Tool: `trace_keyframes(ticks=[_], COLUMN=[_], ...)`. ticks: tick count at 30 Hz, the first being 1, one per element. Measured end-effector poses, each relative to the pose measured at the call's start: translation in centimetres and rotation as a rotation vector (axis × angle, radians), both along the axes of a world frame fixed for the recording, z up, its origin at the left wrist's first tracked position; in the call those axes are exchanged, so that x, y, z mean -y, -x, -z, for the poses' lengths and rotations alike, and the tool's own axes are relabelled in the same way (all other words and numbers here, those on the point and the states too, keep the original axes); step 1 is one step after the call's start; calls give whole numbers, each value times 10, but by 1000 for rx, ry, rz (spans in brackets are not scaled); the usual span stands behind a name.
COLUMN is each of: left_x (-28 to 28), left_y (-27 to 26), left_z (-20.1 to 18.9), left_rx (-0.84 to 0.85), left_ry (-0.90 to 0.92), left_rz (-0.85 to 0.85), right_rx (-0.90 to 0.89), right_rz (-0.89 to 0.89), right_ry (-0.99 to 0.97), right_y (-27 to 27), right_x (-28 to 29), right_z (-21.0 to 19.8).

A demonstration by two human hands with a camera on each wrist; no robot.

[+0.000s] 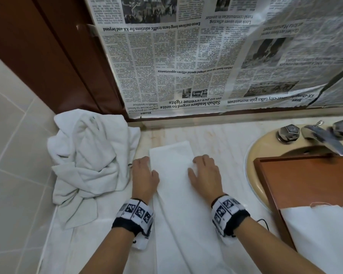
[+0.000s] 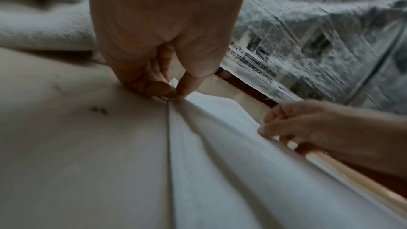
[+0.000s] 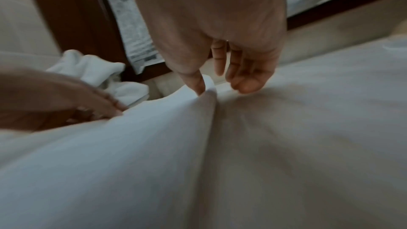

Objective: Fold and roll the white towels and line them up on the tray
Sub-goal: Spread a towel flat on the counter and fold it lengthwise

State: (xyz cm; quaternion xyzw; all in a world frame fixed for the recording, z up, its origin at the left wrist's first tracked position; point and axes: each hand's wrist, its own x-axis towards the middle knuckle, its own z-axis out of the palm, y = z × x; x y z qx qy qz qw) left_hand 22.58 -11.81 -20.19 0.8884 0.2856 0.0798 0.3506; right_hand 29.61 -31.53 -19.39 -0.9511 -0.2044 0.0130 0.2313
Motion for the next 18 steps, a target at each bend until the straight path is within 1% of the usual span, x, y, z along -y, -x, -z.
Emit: trace_keyframes(ticks=[2, 3, 6, 8, 11, 15, 16, 18], left_x=[16, 26, 47, 47, 29, 7, 8, 20], left_y=[6, 7, 7, 3, 3, 11, 14, 19], left_z=[0, -1, 6, 13, 22, 22, 19, 12], left_rx=[-21, -57, -205, -303, -373, -402, -404, -385], left_ry=[-143, -189, -262, -283, -322, -312, -300, -272], left_rz=[96, 152, 319, 350, 321, 222, 217, 256], right_rx=[87, 77, -56, -105, -138, -229, -223, -177], right_rz=[-113, -171, -315, -359, -331, -146, -135, -226], right_ry=[37, 77, 190, 229, 294, 339, 324, 285], right_y=[17, 24, 35, 32, 19, 6, 9, 23], right_x=[-2, -5, -17, -17, -6, 13, 14, 9], right_z=[6, 10, 21, 25, 26, 21, 16, 13])
